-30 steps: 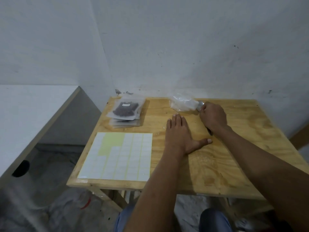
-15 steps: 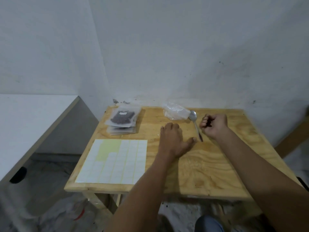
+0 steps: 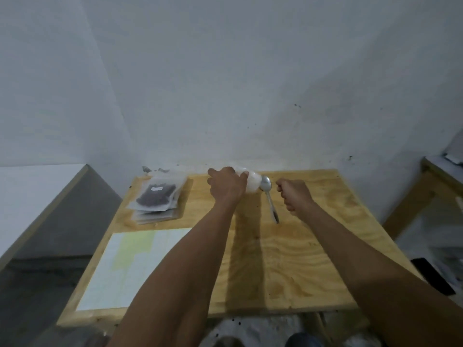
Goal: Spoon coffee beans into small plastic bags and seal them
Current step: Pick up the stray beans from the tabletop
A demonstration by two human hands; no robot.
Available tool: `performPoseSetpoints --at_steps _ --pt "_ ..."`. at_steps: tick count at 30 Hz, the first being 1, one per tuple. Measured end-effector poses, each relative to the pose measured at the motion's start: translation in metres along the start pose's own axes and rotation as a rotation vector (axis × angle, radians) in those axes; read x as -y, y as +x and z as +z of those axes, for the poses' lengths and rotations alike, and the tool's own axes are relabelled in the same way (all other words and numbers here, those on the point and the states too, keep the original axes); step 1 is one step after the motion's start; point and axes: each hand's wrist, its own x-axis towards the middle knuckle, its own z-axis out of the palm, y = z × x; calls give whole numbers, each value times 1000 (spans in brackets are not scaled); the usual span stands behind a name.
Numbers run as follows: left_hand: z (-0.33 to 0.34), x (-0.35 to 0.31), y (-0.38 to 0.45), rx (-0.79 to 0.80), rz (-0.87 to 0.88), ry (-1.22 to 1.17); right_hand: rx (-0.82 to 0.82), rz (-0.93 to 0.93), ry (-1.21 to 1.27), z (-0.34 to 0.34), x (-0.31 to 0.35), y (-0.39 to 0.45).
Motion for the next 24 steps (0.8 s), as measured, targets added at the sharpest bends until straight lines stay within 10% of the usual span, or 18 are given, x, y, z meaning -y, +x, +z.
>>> performPoseSetpoints --at_steps 9,24 --pt "-12 -17 -4 -111 99 -306 -27 -377 -366 -25 -22 -5" --pt "160 -161 -222 383 574 -453 -534 -130 -134 -304 -129 -117"
